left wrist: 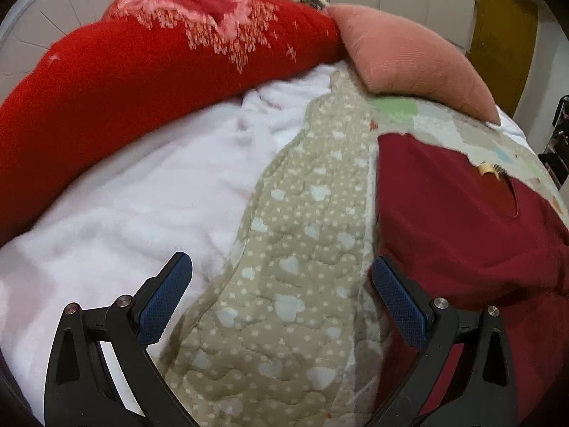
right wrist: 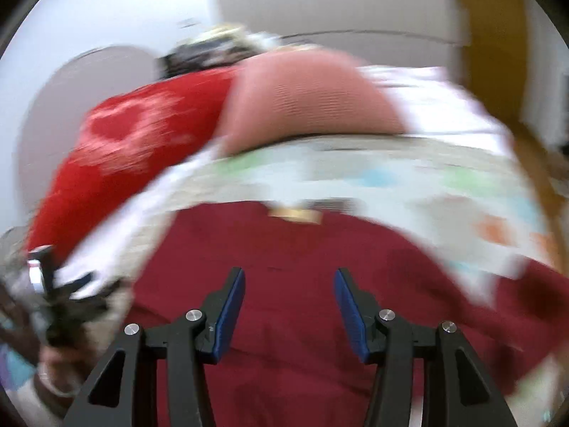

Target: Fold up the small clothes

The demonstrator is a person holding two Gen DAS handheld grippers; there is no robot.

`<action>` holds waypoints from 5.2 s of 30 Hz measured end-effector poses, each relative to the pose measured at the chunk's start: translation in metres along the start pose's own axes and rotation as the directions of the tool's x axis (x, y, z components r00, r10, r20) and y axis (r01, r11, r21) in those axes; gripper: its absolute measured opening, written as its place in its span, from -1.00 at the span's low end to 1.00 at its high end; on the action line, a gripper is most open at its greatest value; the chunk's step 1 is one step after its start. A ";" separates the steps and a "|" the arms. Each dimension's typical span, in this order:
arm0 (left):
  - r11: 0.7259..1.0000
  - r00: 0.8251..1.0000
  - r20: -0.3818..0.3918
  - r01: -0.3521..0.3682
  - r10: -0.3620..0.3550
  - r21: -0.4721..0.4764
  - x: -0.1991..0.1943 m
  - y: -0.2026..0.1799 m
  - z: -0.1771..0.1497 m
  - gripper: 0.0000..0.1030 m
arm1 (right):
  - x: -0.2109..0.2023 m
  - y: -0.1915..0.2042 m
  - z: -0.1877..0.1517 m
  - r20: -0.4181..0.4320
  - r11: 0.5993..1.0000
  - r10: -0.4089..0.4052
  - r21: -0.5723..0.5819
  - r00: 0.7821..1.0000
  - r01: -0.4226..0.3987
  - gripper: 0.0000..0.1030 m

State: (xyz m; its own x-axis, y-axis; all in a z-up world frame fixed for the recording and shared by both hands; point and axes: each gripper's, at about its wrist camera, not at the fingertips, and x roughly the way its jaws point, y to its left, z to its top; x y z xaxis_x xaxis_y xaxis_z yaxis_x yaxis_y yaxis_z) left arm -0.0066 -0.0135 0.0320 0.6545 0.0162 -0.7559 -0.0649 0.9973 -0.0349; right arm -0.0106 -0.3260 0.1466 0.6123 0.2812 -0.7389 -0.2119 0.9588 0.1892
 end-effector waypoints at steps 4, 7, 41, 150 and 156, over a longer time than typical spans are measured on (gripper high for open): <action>1.000 1.000 -0.010 0.011 -0.011 0.007 0.004 0.001 0.001 0.98 | 0.082 0.058 0.015 -0.070 0.988 0.110 -0.103 0.992 -0.116 -0.03; 1.000 1.000 -0.013 0.007 -0.007 0.001 0.006 0.005 0.003 0.98 | 0.131 0.081 0.017 -0.137 0.980 0.138 -0.125 0.981 -0.155 -0.03; 0.990 0.990 -0.024 0.139 -0.139 0.001 0.015 -0.014 0.003 0.98 | -0.025 0.000 -0.068 0.006 0.978 -0.204 -0.034 0.979 0.204 -0.05; 0.984 0.983 -0.028 0.180 -0.179 0.017 0.017 -0.029 -0.002 0.98 | -0.108 -0.237 -0.133 0.078 0.615 -0.224 0.785 0.971 0.079 -0.87; 0.984 0.984 -0.026 0.176 -0.175 0.019 0.015 -0.028 -0.001 0.98 | -0.148 -0.164 -0.179 0.088 0.746 -0.161 0.663 0.983 0.063 -0.88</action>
State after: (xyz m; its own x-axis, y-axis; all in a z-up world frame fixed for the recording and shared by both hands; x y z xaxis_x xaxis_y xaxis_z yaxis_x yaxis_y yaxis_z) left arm 0.0043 -0.0415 0.0204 0.6360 -0.1605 -0.7548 0.0650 0.9858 -0.1549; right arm -0.2028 -0.5323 0.1094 0.7032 0.1252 -0.6999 0.3852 0.7604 0.5229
